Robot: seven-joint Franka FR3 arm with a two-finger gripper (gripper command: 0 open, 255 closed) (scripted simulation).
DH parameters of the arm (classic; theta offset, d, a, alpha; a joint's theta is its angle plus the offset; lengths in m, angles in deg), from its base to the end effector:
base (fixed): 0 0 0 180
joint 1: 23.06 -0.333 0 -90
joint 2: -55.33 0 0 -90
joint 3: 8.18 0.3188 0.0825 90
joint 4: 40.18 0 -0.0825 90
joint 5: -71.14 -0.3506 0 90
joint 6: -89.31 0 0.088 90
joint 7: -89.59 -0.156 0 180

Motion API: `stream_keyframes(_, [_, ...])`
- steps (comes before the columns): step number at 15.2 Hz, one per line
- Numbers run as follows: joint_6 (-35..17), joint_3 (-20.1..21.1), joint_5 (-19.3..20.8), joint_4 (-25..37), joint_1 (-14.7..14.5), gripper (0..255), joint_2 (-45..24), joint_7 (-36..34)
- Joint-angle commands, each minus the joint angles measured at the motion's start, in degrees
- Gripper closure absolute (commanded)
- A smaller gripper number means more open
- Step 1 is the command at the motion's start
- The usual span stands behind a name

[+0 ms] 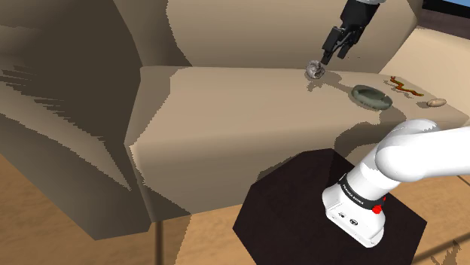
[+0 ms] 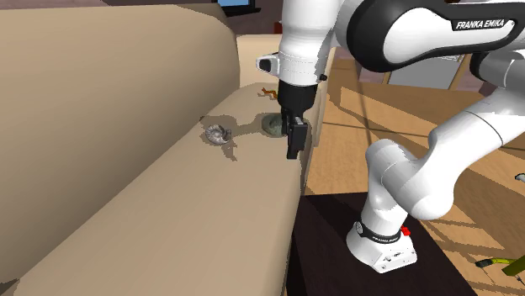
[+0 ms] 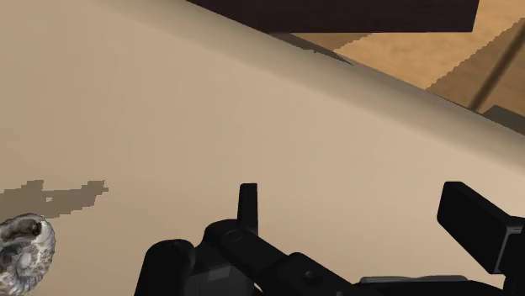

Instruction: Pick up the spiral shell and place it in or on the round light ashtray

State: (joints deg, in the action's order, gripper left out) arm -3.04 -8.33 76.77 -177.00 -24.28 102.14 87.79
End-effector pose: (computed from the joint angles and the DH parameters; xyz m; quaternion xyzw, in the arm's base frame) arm 0.2692 -0.0101 0.5422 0.9986 -0.0050 0.0216 0.0476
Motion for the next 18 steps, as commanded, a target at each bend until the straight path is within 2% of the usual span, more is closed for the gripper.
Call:
stream_keyframes(1, [0.00,0.00,0.00,0.00,0.00,0,0.00,0.00])
stream_keyframes(10, [-10.75,-10.90,4.43,1.96,2.98,0,-10.40,9.91])
stream_keyframes(18, [-19.08,-20.35,3.78,8.60,3.77,0,-23.62,19.44])
